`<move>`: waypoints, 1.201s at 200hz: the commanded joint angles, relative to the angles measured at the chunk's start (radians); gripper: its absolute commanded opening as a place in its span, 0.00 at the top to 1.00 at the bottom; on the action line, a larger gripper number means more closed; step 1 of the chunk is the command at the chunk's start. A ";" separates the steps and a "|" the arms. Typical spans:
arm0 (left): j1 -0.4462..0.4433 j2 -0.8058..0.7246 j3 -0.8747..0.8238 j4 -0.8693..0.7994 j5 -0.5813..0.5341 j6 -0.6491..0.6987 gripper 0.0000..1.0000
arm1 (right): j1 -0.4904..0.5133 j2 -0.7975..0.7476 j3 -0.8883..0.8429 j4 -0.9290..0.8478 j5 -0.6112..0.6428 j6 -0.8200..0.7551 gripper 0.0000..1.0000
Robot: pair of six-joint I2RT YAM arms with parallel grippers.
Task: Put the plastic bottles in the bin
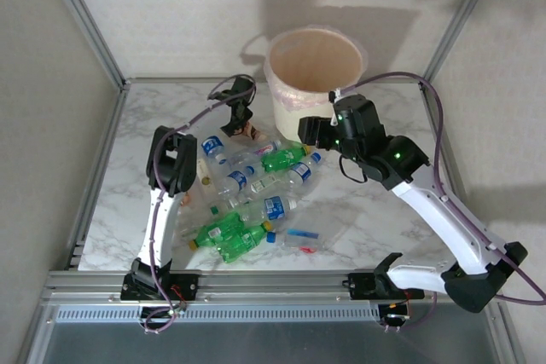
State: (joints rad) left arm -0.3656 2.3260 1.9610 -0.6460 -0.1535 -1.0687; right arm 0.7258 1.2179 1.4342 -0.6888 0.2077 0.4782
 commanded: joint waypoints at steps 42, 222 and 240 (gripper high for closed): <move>0.020 -0.412 -0.049 -0.010 -0.018 0.096 0.48 | 0.009 0.119 0.172 0.077 -0.252 -0.072 0.24; -0.045 -0.781 -0.220 0.319 0.638 0.149 0.48 | -0.078 0.359 0.397 0.064 -0.593 -0.022 0.18; -0.048 -0.791 -0.239 0.347 0.646 0.134 0.49 | -0.078 0.364 0.404 0.073 -0.604 -0.015 0.23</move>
State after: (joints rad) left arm -0.4026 1.5688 1.7508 -0.3687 0.4400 -0.9161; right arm 0.6521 1.5742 1.8072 -0.6521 -0.3599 0.4427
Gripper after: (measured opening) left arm 0.586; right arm 0.798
